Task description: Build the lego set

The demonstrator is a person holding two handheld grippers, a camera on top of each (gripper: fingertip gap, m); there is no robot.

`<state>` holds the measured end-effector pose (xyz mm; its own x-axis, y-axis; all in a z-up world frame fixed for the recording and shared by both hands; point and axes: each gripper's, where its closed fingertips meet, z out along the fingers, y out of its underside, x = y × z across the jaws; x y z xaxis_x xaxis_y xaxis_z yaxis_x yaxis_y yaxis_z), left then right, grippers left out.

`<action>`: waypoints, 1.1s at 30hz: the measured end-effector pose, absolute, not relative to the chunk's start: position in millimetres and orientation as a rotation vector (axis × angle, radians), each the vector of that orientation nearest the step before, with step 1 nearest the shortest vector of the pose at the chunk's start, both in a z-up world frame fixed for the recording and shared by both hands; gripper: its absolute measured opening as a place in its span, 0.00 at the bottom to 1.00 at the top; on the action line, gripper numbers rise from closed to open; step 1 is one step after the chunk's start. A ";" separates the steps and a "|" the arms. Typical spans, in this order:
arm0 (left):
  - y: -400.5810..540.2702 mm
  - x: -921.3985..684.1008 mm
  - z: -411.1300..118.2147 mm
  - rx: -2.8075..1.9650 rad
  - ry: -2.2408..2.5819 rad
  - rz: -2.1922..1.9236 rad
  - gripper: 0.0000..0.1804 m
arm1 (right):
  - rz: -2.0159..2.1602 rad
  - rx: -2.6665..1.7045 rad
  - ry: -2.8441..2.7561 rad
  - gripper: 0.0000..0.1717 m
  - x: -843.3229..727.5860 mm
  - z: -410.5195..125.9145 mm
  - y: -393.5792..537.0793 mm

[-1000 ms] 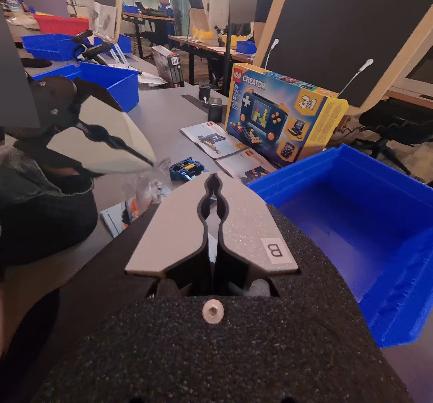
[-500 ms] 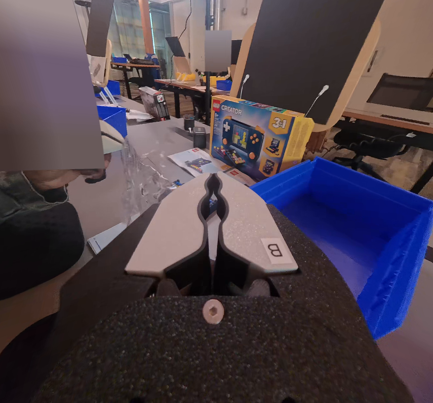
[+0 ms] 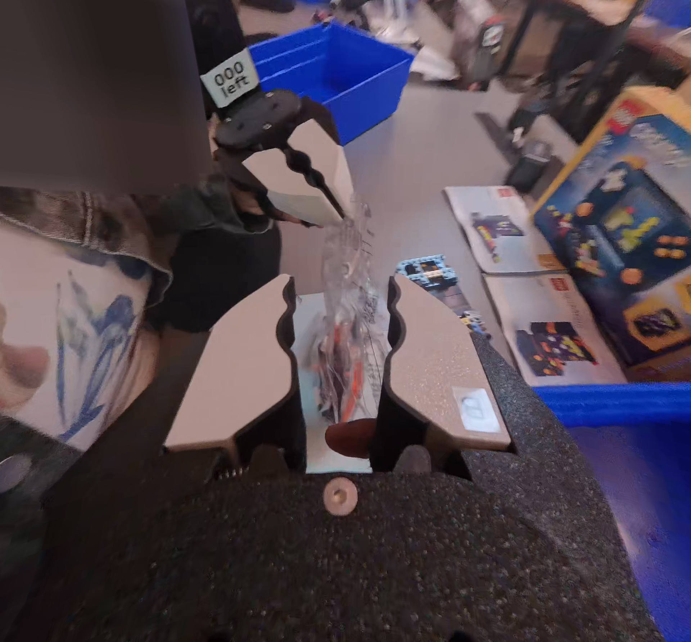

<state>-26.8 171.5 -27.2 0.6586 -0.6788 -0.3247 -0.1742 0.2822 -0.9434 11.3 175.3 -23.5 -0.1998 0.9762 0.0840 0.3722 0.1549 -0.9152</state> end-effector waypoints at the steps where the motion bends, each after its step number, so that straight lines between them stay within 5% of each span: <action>1: 169.7 -25.1 -26.6 -1.257 0.840 -0.401 0.00 | 1.062 -1.324 -1.756 0.26 7.3 -23.6 170.9; 4: 164.8 -19.7 -25.6 -1.223 0.875 -0.401 0.00 | 1.122 -1.407 -1.873 0.19 -2.6 -27.8 167.1; 6: 165.2 -19.5 -26.4 -1.223 0.884 -0.376 0.00 | 1.106 -1.466 -1.919 0.01 -4.5 -36.3 170.8; 8: 165.2 -20.5 -27.0 -1.225 0.889 -0.368 0.03 | 1.112 -1.437 -1.919 0.00 -5.0 -36.5 172.3; 12: 178.1 -21.1 -29.1 -1.356 0.870 -0.419 0.48 | 1.111 -1.349 -1.850 0.00 -5.6 -24.9 175.6; 13: 178.7 -13.3 -32.4 -1.405 0.918 -0.473 0.49 | 1.097 -1.330 -1.861 0.00 -5.9 -24.5 174.7; 16: 182.6 14.2 -34.5 -1.443 1.034 -0.577 0.40 | 1.108 -1.270 -1.883 0.00 -11.8 -20.3 166.0; 20: 192.9 29.7 -56.0 -1.490 1.132 -0.537 0.00 | 1.065 -1.283 -1.806 0.00 -15.9 -17.4 175.3; 28: 188.0 17.0 -59.4 -1.484 1.028 -0.587 0.00 | 1.247 -1.321 -1.234 0.00 24.5 21.8 235.6; 33: 182.7 5.0 -60.3 -1.491 0.998 -0.588 0.00 | 0.672 -1.385 -0.652 0.00 143.5 46.0 350.0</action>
